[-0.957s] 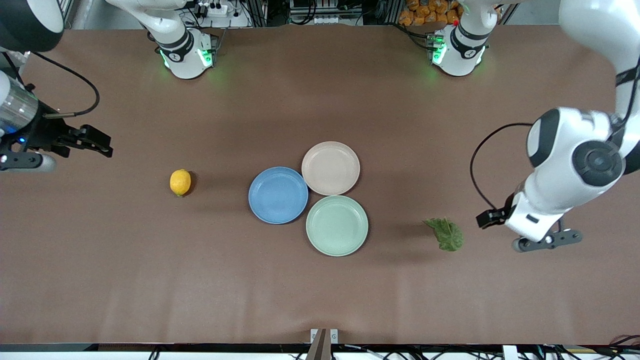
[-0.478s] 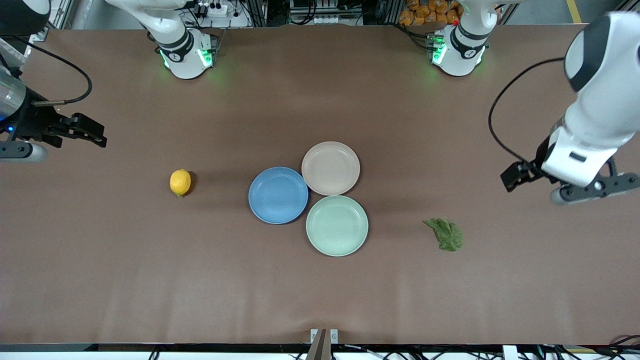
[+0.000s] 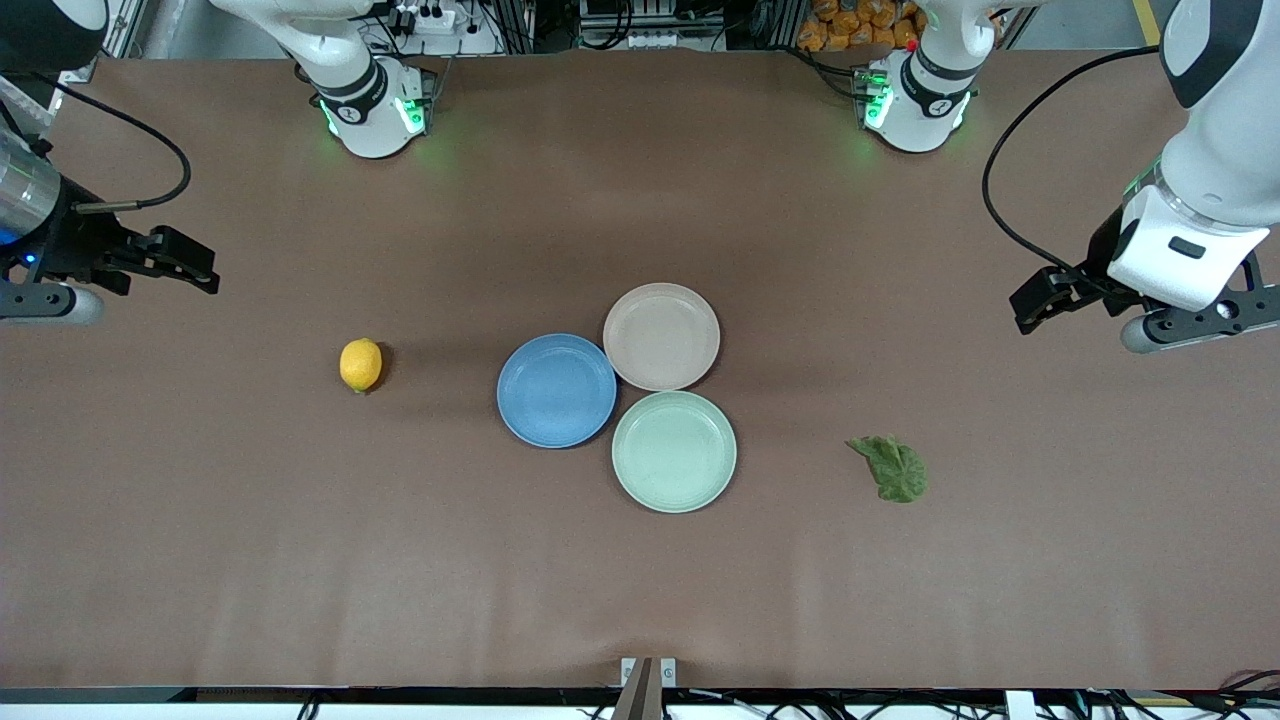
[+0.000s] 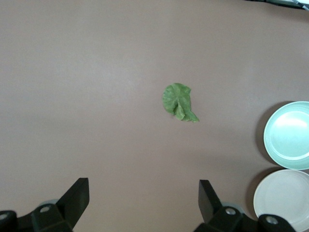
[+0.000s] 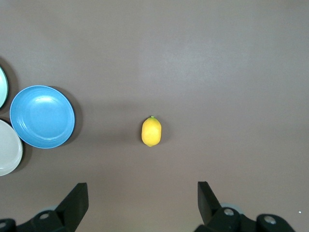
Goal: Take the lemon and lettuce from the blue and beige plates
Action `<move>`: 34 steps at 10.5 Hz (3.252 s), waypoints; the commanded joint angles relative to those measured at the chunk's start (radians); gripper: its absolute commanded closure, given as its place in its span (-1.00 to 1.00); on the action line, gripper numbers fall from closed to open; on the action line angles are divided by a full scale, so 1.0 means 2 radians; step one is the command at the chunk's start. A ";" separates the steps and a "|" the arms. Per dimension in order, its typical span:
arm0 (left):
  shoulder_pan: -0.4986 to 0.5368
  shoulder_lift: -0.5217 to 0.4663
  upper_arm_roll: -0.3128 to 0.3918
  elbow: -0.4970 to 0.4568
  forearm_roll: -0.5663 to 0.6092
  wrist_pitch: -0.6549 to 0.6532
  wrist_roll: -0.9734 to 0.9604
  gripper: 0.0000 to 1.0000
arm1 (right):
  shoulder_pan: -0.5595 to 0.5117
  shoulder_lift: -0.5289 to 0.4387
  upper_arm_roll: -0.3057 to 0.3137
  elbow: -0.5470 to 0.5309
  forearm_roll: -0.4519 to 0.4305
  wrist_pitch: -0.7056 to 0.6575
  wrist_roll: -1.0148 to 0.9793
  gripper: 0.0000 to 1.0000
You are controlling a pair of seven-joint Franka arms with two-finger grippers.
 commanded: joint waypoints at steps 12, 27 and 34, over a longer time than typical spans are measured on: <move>-0.019 -0.036 0.076 -0.014 -0.077 -0.036 0.053 -1.00 | -0.002 0.001 -0.003 0.008 0.002 -0.016 -0.004 -1.00; -0.026 -0.042 0.084 -0.009 -0.070 -0.066 0.052 -1.00 | -0.003 0.001 -0.004 0.008 0.002 -0.022 -0.004 -1.00; -0.028 -0.036 0.080 0.002 -0.032 -0.066 0.069 -1.00 | -0.003 0.001 -0.004 0.008 0.002 -0.022 -0.004 -1.00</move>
